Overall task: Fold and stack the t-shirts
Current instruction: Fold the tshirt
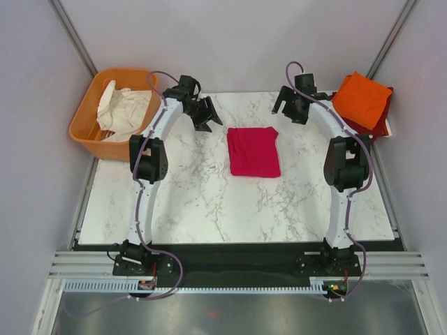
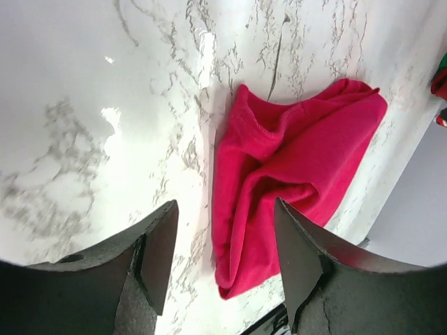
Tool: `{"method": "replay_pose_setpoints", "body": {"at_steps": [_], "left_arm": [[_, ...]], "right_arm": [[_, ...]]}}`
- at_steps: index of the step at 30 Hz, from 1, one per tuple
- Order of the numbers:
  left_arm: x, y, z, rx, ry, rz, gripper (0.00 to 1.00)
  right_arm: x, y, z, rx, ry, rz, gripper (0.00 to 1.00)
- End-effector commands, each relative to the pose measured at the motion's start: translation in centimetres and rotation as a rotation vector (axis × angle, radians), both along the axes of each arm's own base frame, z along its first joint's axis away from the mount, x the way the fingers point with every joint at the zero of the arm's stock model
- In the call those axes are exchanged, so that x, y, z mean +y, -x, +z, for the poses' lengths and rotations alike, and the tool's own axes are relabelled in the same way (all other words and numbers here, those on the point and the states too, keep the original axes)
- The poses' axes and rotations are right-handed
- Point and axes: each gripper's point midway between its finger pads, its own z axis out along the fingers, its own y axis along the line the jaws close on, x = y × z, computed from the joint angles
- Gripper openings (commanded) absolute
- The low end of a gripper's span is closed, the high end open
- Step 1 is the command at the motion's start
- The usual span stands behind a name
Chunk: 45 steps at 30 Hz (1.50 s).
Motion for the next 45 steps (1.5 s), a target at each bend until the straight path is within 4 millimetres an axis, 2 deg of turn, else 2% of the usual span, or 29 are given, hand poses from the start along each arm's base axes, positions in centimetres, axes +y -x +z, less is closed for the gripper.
{"method": "replay_pose_setpoints", "body": {"at_steps": [1,2,3,4,5,6,7,9,10,11,13,14,16,18,22,23,25,26,28,29,30,32,33,36,40,41,43,44,45], "left_arm": [[0.8,0.7,9.3,-0.231,-0.075,-0.015,0.64],[1.1,0.9,9.9,-0.245,-0.088,-0.015,0.64],[0.7,1.3,10.3,-0.269,-0.099,-0.039,0.64],[0.4,1.6,10.9,-0.286,-0.099,-0.056,0.63],[-0.1,1.8,11.1,-0.298,-0.094,-0.080,0.62],[-1.4,2.3,11.2,-0.318,-0.090,-0.122,0.61],[-2.3,2.7,10.8,-0.314,-0.078,-0.154,0.61],[-4.6,3.6,10.4,-0.312,-0.050,-0.209,0.60],[-5.6,3.7,10.4,-0.320,-0.031,-0.229,0.59],[-6.4,3.7,9.3,-0.309,-0.030,-0.242,0.58],[-8.1,3.7,9.2,-0.325,-0.013,-0.266,0.57],[-8.6,3.5,7.8,-0.308,-0.014,-0.269,0.57],[-9.2,3.0,7.0,-0.306,-0.009,-0.262,0.56],[-9.2,2.4,4.9,-0.284,-0.019,-0.255,0.56],[-9.0,0.7,2.1,-0.286,-0.049,-0.229,0.55],[-8.5,-0.1,1.7,-0.292,-0.052,-0.209,0.55],[-7.9,-1.2,0.2,-0.289,-0.062,-0.184,0.56],[-6.9,-2.3,-0.1,-0.296,-0.059,-0.148,0.56],[-5.9,-3.5,-1.4,-0.281,-0.049,-0.107,0.55],[-4.9,-4.5,-1.7,-0.276,-0.032,-0.064,0.56],[-4.6,-4.9,-2.0,-0.267,-0.012,-0.053,0.55],[-3.6,-5.7,-3.5,-0.238,0.015,-0.031,0.55],[-3.6,-5.8,-3.3,-0.239,0.038,-0.035,0.55],[-3.5,-5.7,-3.0,-0.228,0.086,-0.051,0.57],[-4.6,-4.9,0.4,-0.255,0.182,-0.113,0.67],[-5.0,-4.5,2.4,-0.277,0.218,-0.140,0.81],[-5.3,-4.0,4.9,-0.312,0.246,-0.172,0.96],[-5.5,-3.6,6.5,-0.335,0.263,-0.193,1.00],[-5.4,-2.8,9.4,-0.372,0.285,-0.213,1.00]], "right_arm": [[-0.9,1.0,8.2,-0.146,0.051,-0.010,0.97],[-0.7,1.7,9.0,-0.162,0.041,-0.004,0.97],[-0.4,2.8,7.7,-0.154,0.033,0.005,0.96],[1.1,3.9,10.3,-0.216,-0.018,0.055,0.95],[1.9,3.9,11.2,-0.276,-0.050,0.082,0.92],[2.8,5.0,9.7,-0.249,-0.076,0.119,0.90],[4.3,5.8,10.2,-0.258,-0.127,0.180,0.89],[5.9,6.2,9.4,-0.244,-0.177,0.246,0.82],[6.4,6.1,8.0,-0.211,-0.191,0.263,0.79],[7.0,6.3,7.5,-0.193,-0.217,0.297,0.73],[7.5,6.2,5.8,-0.155,-0.231,0.319,0.66],[7.7,6.3,5.5,-0.142,-0.236,0.329,0.65],[7.7,6.4,4.6,-0.125,-0.234,0.339,0.65],[7.6,6.9,3.9,-0.112,-0.223,0.344,0.65],[7.1,8.1,3.3,-0.094,-0.210,0.339,0.66],[7.0,8.8,2.6,-0.074,-0.215,0.337,0.66],[7.2,9.9,3.1,-0.081,-0.239,0.339,0.66],[7.2,10.8,2.2,-0.072,-0.247,0.337,0.66],[6.9,11.9,3.2,-0.098,-0.250,0.335,0.67],[6.7,13.0,2.2,-0.073,-0.245,0.332,0.68],[6.3,13.5,3.1,-0.095,-0.237,0.324,0.70],[5.7,14.8,2.4,-0.079,-0.216,0.313,0.74],[5.4,15.3,3.1,-0.100,-0.208,0.308,0.77],[4.8,16.3,2.5,-0.095,-0.191,0.284,0.83],[5.8,15.8,1.5,-0.090,-0.237,0.312,0.88],[6.5,15.7,0.9,-0.078,-0.275,0.331,0.90],[7.1,14.5,0.8,-0.099,-0.301,0.338,0.91],[7.5,13.8,1.0,-0.110,-0.317,0.348,0.91],[7.6,13.2,-0.5,-0.078,-0.320,0.336,0.91]]}}
